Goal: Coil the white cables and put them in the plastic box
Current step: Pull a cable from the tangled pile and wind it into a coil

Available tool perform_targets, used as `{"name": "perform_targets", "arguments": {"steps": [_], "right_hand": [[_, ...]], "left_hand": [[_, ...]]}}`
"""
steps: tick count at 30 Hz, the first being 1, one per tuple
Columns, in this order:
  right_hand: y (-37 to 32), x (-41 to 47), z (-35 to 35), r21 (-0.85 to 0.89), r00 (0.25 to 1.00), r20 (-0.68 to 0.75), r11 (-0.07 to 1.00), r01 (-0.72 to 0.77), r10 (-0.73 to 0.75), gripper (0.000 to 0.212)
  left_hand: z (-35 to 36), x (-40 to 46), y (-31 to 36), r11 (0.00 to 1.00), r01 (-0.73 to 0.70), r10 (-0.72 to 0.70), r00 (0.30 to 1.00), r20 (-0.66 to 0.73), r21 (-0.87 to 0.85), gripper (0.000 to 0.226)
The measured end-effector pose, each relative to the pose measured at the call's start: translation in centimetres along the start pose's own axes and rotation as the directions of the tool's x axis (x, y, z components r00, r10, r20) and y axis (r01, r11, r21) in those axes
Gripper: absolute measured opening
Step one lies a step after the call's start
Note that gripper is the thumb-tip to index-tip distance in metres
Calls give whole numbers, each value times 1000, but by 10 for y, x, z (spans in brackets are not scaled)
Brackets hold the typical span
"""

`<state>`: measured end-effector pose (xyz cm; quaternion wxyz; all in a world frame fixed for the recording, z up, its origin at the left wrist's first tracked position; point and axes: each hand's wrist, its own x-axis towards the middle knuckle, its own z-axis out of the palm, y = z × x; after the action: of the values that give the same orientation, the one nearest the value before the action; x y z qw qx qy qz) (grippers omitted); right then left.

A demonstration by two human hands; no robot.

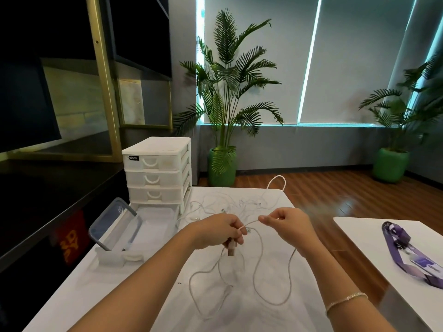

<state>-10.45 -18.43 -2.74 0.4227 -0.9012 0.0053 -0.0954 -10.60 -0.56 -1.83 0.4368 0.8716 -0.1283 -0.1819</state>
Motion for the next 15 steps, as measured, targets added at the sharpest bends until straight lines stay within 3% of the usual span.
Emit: {"name": "perform_targets", "arguments": {"steps": [3,6,9,11,15], "right_hand": [[-2,2,0,0,1000,4,1000,14,-14,26],[-3,1,-1,33,1000,4,999,27,-27,26],[-5,-1,2,76,999,-4,996,40,-39,26],[-7,-3,4,100,999,-10,994,49,-49,29],[-10,-7,12,106,997,28,992,71,-74,33]], "left_hand": [[0,-3,1,966,38,-23,998,61,-255,25],[1,-3,2,854,62,-24,996,80,-517,23],[1,-4,5,751,87,-26,994,103,-655,19],[1,-2,5,690,83,-8,994,107,-719,28],[4,3,5,438,11,65,997,43,-899,31]]}}
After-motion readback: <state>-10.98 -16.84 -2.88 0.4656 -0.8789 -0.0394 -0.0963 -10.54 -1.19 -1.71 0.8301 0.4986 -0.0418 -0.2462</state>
